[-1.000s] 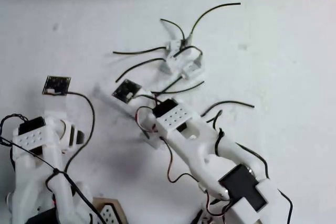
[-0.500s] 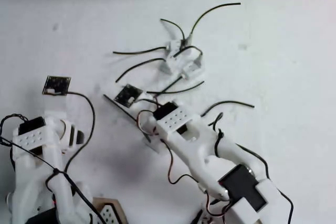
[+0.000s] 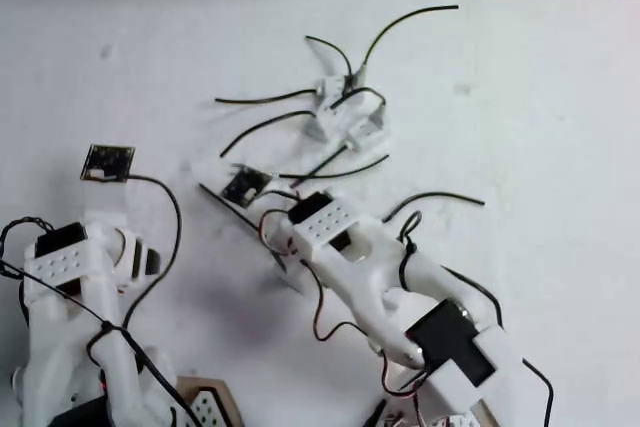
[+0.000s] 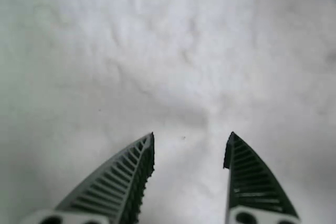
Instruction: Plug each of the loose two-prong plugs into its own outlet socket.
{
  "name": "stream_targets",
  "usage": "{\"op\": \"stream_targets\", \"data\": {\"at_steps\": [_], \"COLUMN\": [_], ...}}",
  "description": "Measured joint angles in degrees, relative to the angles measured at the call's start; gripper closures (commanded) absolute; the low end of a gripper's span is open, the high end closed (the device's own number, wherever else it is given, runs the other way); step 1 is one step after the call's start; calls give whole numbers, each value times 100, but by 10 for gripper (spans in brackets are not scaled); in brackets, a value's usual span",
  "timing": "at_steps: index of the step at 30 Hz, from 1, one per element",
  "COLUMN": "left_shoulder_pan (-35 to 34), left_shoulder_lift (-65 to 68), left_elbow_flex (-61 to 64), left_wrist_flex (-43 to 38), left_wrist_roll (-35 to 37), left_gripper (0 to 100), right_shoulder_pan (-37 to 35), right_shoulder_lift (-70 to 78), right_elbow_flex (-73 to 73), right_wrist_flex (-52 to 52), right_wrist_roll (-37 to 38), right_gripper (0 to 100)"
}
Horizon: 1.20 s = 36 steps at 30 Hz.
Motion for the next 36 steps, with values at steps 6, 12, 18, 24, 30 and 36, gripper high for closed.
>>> {"op": "stream_targets", "data": {"at_steps": [6,12,18,24,30,36], "left_shoulder_pan": [0,0,0,0,316,1662], "left_shoulder_lift": [0,0,-185,-1371,-3349,-4545], "left_elbow_flex": [0,18,18,18,299,571], "left_wrist_flex": [0,0,9,299,325,325], "left_wrist_roll": [0,0,0,404,870,1547], "left_gripper": [778,779,779,775,775,774], "right_shoulder_pan": [-26,-35,-35,-26,-18,-123], "right_shoulder_lift": [-123,-1556,-3341,-4888,-6646,-8220], "right_elbow_flex": [-185,-220,-220,448,1697,2804], "right_wrist_flex": [396,1037,1301,923,53,-378], "right_wrist_roll": [0,-97,-1037,-1644,-2013,-2110], "right_gripper": [981,981,981,981,981,981]}}
